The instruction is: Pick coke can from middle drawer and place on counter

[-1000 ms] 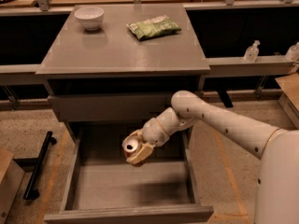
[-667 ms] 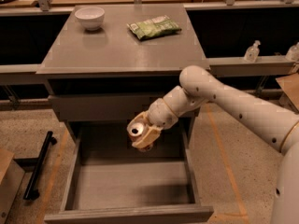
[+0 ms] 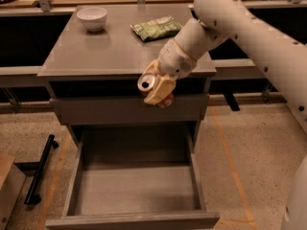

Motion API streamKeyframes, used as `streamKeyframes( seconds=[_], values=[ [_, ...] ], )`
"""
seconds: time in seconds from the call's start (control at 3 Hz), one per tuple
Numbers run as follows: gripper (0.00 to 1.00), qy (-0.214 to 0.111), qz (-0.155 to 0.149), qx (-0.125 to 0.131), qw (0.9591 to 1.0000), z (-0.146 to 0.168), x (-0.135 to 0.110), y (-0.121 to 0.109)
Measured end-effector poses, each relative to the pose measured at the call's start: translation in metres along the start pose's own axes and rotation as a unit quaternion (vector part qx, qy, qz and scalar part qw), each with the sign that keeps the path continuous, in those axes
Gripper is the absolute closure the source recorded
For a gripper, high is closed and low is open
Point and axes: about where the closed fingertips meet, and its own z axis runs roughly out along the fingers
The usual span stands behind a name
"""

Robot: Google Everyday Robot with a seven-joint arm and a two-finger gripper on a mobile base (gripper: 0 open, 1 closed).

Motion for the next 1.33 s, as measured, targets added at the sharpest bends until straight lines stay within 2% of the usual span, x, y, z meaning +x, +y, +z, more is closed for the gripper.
streamKeyframes(
  seconds=[0.33,0.67,1.0,1.33],
  values=[
    [1.0,-0.001,-0.01,0.022,0.9997,-0.023,-0.012,-0.012],
    [1.0,-0.008,-0.002,0.056,0.9984,-0.026,-0.01,-0.016],
    [1.0,-0.02,-0.015,0.13,0.9911,-0.056,-0.025,-0.03],
    [1.0,-0.058,-0.023,0.192,0.9794,-0.086,-0.034,-0.047]
  ],
)
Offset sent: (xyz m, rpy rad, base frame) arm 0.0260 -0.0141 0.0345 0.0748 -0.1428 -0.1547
